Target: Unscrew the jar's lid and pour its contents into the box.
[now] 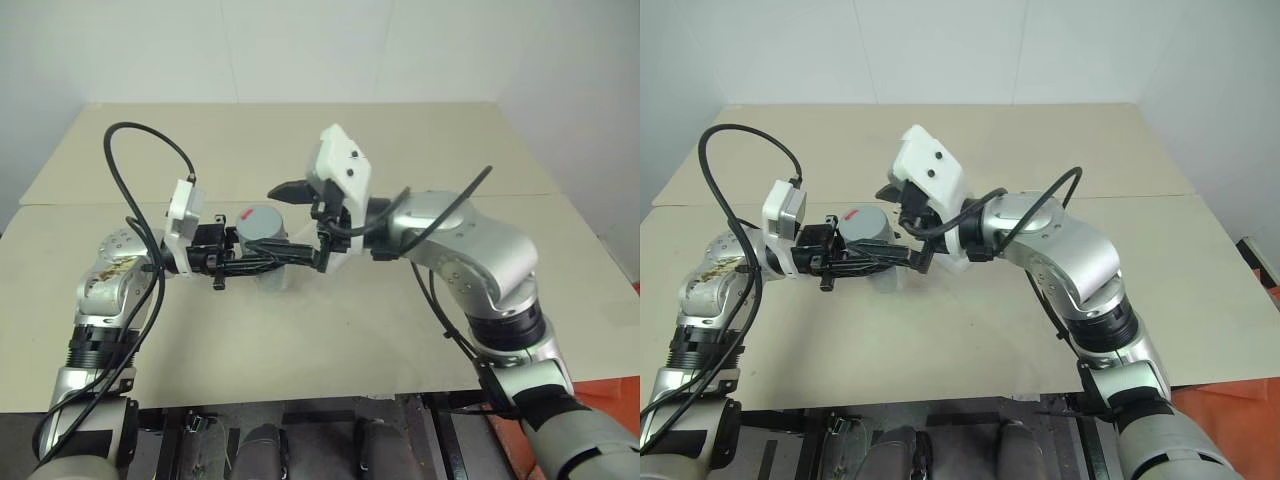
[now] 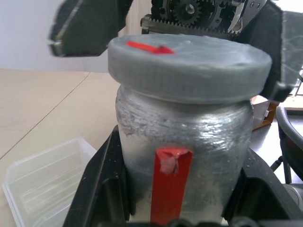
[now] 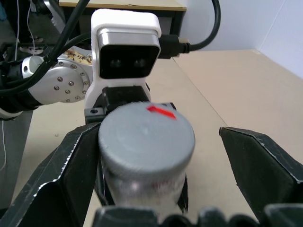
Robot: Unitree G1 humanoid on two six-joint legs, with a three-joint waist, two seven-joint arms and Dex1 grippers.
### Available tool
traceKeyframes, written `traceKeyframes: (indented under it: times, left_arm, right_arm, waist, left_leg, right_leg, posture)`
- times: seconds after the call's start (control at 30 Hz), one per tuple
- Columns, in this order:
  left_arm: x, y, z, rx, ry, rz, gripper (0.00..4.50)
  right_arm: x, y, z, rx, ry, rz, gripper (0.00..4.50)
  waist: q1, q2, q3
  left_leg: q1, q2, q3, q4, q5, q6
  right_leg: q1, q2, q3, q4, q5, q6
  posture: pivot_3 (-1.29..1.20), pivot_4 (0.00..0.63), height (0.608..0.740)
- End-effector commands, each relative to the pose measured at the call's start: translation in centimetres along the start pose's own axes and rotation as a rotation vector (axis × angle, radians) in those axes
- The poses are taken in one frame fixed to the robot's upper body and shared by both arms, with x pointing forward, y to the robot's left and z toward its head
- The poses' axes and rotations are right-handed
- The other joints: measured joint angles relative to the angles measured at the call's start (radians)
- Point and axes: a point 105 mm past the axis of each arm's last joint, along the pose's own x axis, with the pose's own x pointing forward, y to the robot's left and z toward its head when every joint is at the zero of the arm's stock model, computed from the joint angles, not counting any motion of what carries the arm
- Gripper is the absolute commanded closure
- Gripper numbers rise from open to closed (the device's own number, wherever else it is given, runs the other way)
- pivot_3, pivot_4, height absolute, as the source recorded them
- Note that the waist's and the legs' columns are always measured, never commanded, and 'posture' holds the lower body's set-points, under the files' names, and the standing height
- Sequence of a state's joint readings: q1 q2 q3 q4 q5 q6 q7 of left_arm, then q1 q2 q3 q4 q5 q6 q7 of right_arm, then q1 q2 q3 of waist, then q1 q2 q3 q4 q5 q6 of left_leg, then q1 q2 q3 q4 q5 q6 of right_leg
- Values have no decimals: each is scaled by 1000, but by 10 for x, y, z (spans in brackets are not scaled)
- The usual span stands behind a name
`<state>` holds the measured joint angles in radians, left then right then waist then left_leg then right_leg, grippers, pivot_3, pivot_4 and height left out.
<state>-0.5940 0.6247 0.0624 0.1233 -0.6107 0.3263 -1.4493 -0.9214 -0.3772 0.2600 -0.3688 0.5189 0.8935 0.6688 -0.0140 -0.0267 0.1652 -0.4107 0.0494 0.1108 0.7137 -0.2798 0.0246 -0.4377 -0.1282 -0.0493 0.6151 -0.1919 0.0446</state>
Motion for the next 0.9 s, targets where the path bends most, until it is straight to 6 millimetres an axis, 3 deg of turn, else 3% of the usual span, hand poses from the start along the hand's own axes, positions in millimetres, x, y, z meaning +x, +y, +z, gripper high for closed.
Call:
traceKeyframes:
  times: [0.03, 0.57, 0.67, 0.9]
  left_arm:
    - [-1, -4, 17, 76, -17, -33, 2577]
    - [-3, -2, 16, 78, -9, -24, 2577]
    - [-1, 0, 14, 76, -8, -16, 2577]
    - [3, 1, 11, 76, -8, -18, 2577]
  right_arm:
    - [-23, -21, 3, -22, -10, -109, 55]
    - [-44, -2, -6, -42, 12, 0, 55]
    - [-42, 4, 8, -15, -57, 38, 55]
    - [-23, 8, 18, 6, -78, 36, 55]
  waist:
    - [1, 0, 0]
    - [1, 0, 0]
    - [2, 0, 0]
    - [1, 0, 0]
  left_leg:
    - [0, 0, 0, 0, 0, 0]
    - [0, 0, 0, 0, 0, 0]
    - [0, 0, 0, 0, 0, 1]
    - [0, 0, 0, 0, 0, 0]
  right_leg:
    - [0, 0, 0, 0, 0, 0]
    - [0, 0, 0, -1, 0, 0]
    - [0, 0, 0, -1, 0, 0]
    - [0, 0, 0, 0, 0, 0]
  posture:
    - [0, 150, 740]
    - [0, 150, 740]
    - [0, 150, 740]
    - [0, 150, 740]
